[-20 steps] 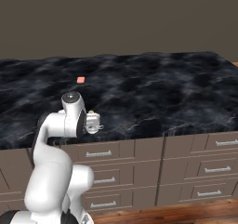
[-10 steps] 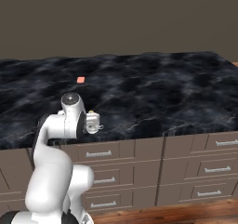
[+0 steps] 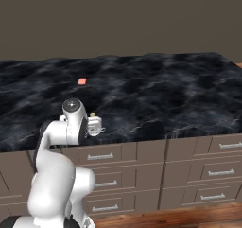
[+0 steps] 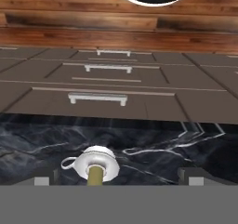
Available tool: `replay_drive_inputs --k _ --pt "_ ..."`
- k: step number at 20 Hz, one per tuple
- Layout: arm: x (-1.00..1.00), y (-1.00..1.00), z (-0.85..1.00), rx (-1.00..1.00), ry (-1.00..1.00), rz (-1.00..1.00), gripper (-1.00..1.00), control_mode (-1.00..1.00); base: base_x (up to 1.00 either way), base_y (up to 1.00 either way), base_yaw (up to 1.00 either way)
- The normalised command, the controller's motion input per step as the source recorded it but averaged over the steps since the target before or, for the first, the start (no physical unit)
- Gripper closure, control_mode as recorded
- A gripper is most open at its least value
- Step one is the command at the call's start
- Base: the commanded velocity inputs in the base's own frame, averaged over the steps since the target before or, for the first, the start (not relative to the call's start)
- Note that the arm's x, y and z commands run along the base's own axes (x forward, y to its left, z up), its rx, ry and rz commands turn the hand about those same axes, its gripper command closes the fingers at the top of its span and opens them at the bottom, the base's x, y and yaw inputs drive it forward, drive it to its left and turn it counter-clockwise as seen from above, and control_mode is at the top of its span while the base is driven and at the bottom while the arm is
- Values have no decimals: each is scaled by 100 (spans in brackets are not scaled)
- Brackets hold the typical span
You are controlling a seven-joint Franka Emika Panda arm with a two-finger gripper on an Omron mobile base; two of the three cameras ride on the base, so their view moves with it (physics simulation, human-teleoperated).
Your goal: Pick the candle and jar from the dining table and place them in the open cabinet. Close the cabinet after placing the objects.
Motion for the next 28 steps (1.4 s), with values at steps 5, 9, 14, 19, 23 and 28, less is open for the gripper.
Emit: replay_drive_inputs --k 5,9,14,19,23,28 --pt "17 0 0 0 0 0 -100 -100 0 0 0" --pt "22 1 0 0 0 0 -100 -100 0 0 0" --pt "19 0 -2 0 0 0 -100 -100 0 0 0" --pt "23 0 -10 1 0 0 -100 -100 0 0 0" --pt "28 0 -20 1 0 0 -100 -100 0 0 0" --pt "35 0 -32 2 0 0 -100 -100 0 0 0"
